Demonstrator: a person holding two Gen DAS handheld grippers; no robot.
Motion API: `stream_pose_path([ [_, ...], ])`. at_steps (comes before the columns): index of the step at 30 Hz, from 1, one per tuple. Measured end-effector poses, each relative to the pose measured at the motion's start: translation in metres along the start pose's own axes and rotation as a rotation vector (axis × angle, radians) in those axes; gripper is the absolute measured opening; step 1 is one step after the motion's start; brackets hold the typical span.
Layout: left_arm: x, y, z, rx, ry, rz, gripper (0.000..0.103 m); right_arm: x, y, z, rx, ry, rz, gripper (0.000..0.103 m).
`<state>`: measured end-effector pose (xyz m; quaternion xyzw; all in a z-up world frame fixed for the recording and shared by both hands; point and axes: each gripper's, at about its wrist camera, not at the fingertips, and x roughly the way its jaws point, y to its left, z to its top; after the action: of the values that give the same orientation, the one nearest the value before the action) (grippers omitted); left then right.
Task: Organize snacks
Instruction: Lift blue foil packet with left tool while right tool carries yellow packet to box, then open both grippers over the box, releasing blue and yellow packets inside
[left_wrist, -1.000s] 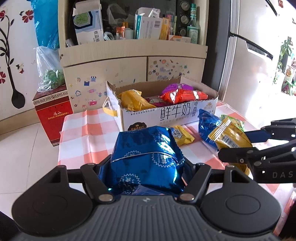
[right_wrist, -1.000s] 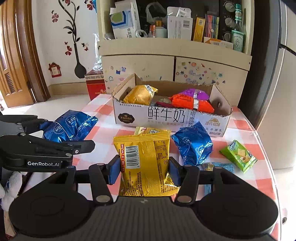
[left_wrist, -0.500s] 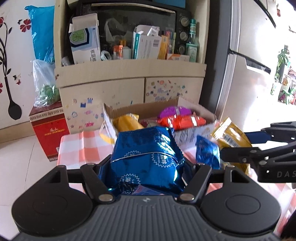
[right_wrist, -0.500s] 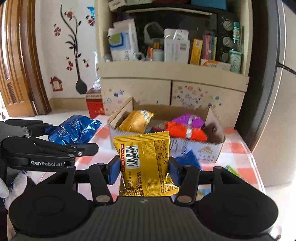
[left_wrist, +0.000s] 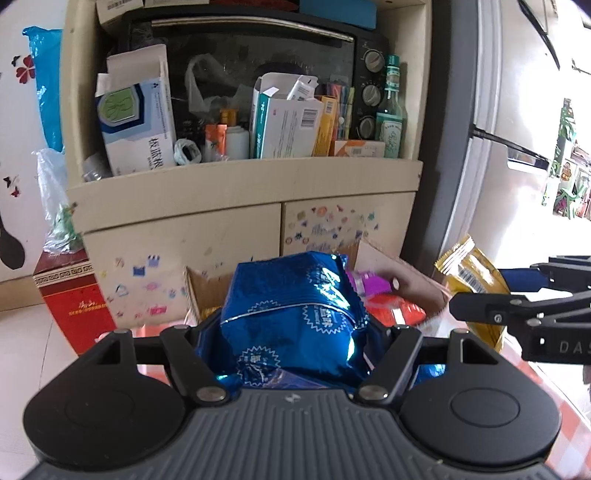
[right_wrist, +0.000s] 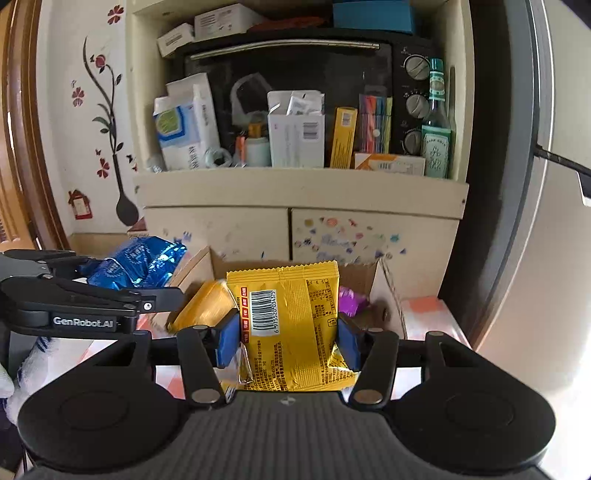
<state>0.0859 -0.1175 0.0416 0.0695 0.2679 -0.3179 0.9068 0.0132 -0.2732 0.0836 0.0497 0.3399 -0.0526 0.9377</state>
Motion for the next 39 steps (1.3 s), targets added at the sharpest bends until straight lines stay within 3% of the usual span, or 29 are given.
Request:
stream_pose_path([
  [16, 0.091, -0.001, 0.036, -0.047, 0.033, 0.015, 0.075, 0.079, -0.037, 0.033, 0.087, 0.007, -0.037, 0.061],
  [18, 0.102, 0.0, 0.04, -0.064, 0.058, 0.017, 0.079, 0.086, -0.042, 0.033, 0.117, 0.01, -0.033, 0.066],
  [20, 0.109, 0.001, 0.039, -0.082, 0.077, 0.038, 0.083, 0.087, -0.045, 0.032, 0.132, 0.01, -0.035, 0.079],
  [24, 0.105, -0.001, 0.036, -0.1, 0.088, 0.057, 0.086, 0.08, -0.056, 0.033, 0.192, 0.011, -0.018, 0.081],
  [27, 0.091, -0.006, 0.035, -0.053, 0.044, 0.078, 0.092, 0.072, -0.062, 0.033, 0.211, 0.022, -0.016, 0.083],
  [39, 0.065, -0.032, 0.023, 0.031, 0.063, 0.006, 0.093, 0.04, -0.071, 0.023, 0.153, 0.071, -0.039, 0.09],
])
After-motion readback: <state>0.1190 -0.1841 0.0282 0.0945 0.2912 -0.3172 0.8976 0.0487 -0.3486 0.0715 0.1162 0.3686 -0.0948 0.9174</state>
